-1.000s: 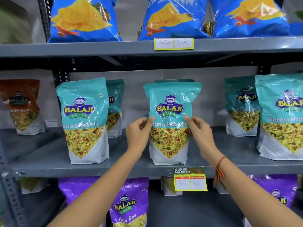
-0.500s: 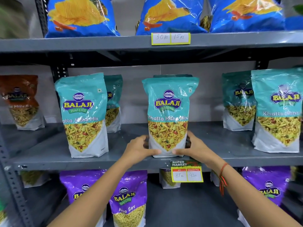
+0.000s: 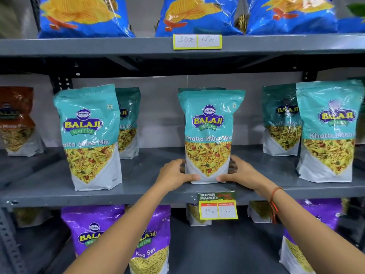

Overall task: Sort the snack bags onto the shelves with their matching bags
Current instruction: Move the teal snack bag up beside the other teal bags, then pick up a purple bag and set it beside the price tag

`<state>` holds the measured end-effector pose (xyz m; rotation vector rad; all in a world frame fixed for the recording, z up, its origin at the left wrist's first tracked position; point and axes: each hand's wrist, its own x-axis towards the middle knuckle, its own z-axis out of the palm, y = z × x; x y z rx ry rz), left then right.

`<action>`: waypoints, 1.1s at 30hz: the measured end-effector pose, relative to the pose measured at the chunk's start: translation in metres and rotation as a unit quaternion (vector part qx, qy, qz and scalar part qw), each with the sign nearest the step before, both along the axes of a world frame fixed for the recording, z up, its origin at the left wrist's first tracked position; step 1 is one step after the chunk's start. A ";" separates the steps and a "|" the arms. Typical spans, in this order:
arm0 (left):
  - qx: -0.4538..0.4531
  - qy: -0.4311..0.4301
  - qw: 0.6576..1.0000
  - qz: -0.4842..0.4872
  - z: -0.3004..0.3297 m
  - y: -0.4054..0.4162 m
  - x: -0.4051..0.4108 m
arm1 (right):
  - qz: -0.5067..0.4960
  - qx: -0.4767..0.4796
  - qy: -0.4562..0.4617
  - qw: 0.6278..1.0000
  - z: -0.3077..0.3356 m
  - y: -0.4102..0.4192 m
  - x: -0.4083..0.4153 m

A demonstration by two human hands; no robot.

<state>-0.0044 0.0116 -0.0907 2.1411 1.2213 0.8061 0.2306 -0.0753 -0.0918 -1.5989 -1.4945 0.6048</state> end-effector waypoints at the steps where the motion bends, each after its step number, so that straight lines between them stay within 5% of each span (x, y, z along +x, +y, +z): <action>1: -0.004 0.000 1.000 0.002 0.000 -0.001 0.000 | 0.000 -0.001 0.000 1.000 0.001 -0.001 -0.001; 5: -0.005 -0.014 1.000 0.021 0.003 -0.011 -0.003 | -0.031 0.027 0.015 0.999 -0.001 -0.011 -0.012; 11: 0.055 -0.157 0.981 0.100 0.013 -0.045 -0.025 | -0.158 0.225 0.060 0.960 0.007 -0.044 -0.058; 19: 0.121 -0.301 0.933 0.155 -0.008 -0.091 -0.081 | -0.060 0.311 0.089 0.944 -0.013 -0.085 -0.157; 25: 0.071 -0.309 0.917 0.242 -0.113 -0.106 -0.135 | 0.068 0.160 0.085 0.981 -0.111 -0.078 -0.194; 33: -0.132 -0.192 0.927 0.294 -0.273 -0.080 -0.174 | 0.022 -0.167 0.107 0.980 -0.254 -0.007 -0.172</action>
